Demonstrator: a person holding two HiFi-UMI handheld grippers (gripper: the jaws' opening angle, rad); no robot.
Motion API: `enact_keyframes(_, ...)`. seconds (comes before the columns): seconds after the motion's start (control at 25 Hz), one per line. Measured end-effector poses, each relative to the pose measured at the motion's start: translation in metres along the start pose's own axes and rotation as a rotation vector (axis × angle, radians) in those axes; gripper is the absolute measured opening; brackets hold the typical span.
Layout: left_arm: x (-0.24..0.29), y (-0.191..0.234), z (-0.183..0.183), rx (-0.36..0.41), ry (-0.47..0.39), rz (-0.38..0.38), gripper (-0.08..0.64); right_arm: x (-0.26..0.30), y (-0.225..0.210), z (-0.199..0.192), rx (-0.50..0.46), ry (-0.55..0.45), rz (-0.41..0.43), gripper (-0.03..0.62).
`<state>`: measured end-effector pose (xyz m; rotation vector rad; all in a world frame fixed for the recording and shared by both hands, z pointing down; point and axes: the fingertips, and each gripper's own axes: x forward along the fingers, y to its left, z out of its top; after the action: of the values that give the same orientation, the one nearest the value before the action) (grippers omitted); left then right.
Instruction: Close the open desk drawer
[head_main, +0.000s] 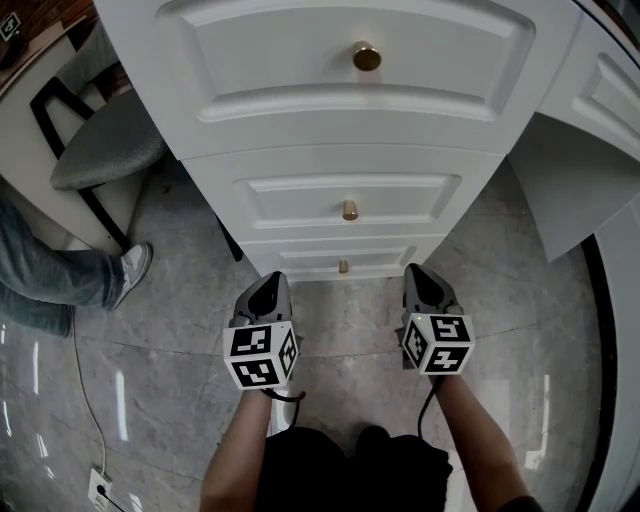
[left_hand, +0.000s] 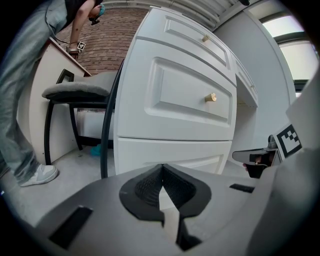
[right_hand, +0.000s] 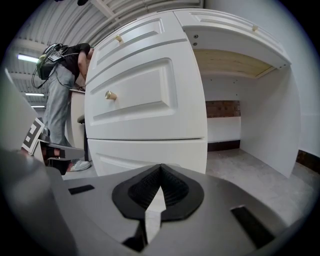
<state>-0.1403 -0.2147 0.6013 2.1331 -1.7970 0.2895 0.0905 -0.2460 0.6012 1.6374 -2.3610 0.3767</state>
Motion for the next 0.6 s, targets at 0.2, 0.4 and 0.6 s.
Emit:
enact_keyframes(0.2,0.0007,-0.0003,-0.0033,-0.007,0.002,-0.003,0.009,-0.0007,0.0047,-0.0001,-0.021,-0.004,0.024,0.005)
enact_keyframes(0.4,0.0016,0.0012,-0.0035,-0.015,-0.002,-0.004,0.010,-0.0020,0.0077,-0.0027,-0.034,0.001,0.044,0.005)
enact_keyframes(0.6,-0.0001,0.0021,-0.0018,-0.018,-0.008,-0.004,0.009,-0.0053,0.0096,-0.0026,-0.043,0.001,0.054,0.005)
